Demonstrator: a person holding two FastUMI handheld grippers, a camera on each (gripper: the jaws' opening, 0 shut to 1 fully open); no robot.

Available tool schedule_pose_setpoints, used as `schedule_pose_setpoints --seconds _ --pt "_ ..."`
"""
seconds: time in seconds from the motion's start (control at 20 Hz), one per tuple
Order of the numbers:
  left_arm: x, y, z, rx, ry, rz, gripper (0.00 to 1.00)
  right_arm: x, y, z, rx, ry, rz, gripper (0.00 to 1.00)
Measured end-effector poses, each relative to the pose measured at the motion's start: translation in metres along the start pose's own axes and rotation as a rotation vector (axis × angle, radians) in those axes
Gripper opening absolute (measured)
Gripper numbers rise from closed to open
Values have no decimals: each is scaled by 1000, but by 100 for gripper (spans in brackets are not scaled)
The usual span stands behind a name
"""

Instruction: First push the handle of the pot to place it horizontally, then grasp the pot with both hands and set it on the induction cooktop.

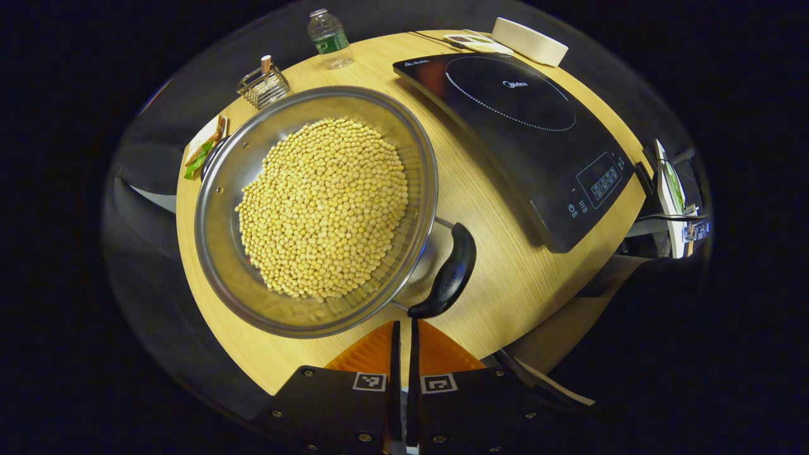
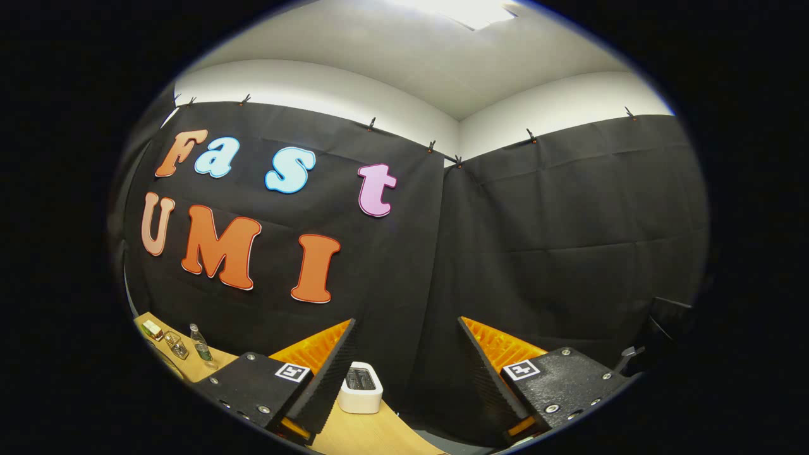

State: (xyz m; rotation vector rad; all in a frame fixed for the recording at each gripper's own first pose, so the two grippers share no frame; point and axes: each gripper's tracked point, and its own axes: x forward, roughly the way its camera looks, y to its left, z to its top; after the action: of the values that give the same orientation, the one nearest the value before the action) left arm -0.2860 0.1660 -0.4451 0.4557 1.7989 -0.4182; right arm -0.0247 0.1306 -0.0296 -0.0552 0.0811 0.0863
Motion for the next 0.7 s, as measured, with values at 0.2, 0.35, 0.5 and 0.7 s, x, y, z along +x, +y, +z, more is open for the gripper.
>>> schedule_pose_setpoints --seconds 0.2,0.35,0.5,0.7 --pt "3 -6 9 -14 -4 -39 1 -5 -6 -4 -24 11 -22 95" --pt "2 -9 21 -34 -14 -67 1 -8 -11 -10 -32 29 -42 95" --pt "2 -13 33 -52 -31 -78 2 -12 -14 -12 -27 39 -50 95" --pt "2 -15 52 -82 -49 -87 4 -14 -13 -14 -30 41 -54 95"
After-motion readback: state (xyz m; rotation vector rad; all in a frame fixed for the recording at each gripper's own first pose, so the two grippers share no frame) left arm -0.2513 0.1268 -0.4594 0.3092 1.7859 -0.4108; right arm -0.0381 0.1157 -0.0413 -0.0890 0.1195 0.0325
